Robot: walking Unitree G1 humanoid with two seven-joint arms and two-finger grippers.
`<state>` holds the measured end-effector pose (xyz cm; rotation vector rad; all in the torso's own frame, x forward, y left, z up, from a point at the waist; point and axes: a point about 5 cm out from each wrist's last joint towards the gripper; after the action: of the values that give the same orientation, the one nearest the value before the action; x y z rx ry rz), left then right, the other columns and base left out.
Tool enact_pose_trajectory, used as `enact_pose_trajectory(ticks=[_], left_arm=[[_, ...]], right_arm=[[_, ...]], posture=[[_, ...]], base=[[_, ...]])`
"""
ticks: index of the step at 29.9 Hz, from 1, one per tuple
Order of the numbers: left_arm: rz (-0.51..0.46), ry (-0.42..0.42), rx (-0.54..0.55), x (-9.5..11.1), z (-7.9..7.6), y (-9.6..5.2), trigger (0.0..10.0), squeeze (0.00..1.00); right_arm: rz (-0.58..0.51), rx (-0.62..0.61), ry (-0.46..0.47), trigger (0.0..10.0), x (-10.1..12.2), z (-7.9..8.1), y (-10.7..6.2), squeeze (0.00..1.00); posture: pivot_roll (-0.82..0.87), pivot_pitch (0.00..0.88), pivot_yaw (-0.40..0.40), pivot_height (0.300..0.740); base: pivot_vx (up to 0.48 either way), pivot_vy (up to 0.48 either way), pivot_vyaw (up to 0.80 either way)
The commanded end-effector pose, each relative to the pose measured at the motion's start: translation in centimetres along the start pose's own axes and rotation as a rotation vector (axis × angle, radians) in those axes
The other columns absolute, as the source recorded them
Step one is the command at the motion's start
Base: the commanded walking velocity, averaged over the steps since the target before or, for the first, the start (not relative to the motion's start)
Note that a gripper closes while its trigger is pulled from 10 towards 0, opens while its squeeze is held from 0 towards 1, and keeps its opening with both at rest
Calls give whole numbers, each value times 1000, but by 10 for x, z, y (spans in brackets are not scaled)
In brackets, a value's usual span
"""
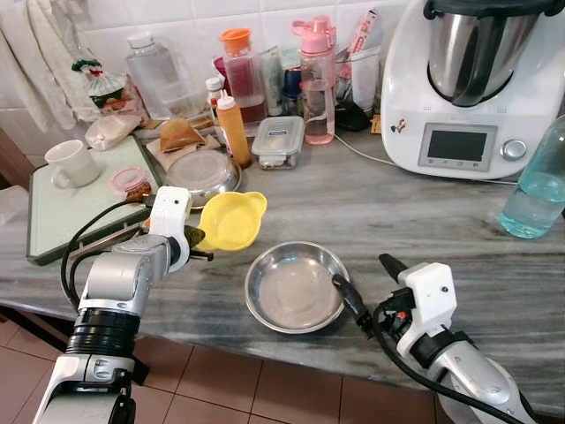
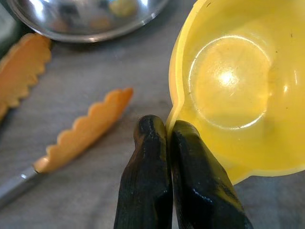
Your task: Setting the table
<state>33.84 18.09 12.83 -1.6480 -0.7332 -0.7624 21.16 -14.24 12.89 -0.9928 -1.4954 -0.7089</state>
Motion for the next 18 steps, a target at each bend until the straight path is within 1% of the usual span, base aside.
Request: enact_pose_trajectory(ticks=[1, 4, 8, 12, 13, 14, 15, 16, 17, 18], left_arm=[[23, 21, -8, 6, 3, -3, 10000, 0], [66, 37, -42, 4, 1, -4, 10000, 0], [78, 51, -42, 5, 1, -5, 10000, 0], [93, 59, -53, 5, 2, -6, 10000, 0], [98, 62, -57, 5, 2, -6, 10000, 196], [100, 62, -58, 5, 2, -6, 10000, 196], [101, 63, -59, 5, 2, -7, 10000, 506], [100, 63, -61, 6, 2, -7, 10000, 851], [100, 63, -61, 6, 3, -7, 10000, 851], [99, 62, -62, 6, 3, -7, 10000, 1000]], right_arm=[[-19, 20, -6, 10000, 6, 3, 1, 0], [-19, 18, -6, 10000, 5, 3, 1, 0], [-20, 17, -11, 10000, 5, 3, 3, 0], [-16, 29, -16, 10000, 4, 8, 4, 0], [-16, 30, -15, 10000, 4, 9, 4, 0], [-16, 30, -15, 10000, 4, 9, 4, 0], [-16, 32, -16, 10000, 4, 10, 5, 0], [-15, 32, -17, 10000, 4, 10, 5, 0], [-15, 32, -17, 10000, 3, 10, 5, 0], [-15, 32, -17, 10000, 3, 10, 5, 0]], posture=[[-67, 0, 155, 740], [-66, 0, 156, 740], [-65, 0, 157, 740], [-63, 0, 157, 740], [-63, 0, 158, 740], [-63, 0, 158, 740], [-63, 0, 158, 740], [-63, 0, 158, 740], [-63, 0, 158, 740], [-63, 0, 158, 740]], base=[[0, 0, 0], [0, 0, 0], [0, 0, 0], [0, 0, 0], [0, 0, 0], [0, 0, 0], [0, 0, 0], [0, 0, 0], [0, 0, 0], [0, 0, 0]])
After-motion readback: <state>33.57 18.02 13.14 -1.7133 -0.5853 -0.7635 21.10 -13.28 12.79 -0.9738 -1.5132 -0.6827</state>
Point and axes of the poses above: a point about 5 cm out from each wrist's last joint towards the gripper, its own y axis pointing out of the wrist towards the gripper, its own x axis along the axis of the wrist's last joint, z = x × y, and after that the axes turned 9 degrees about -y, right-handed
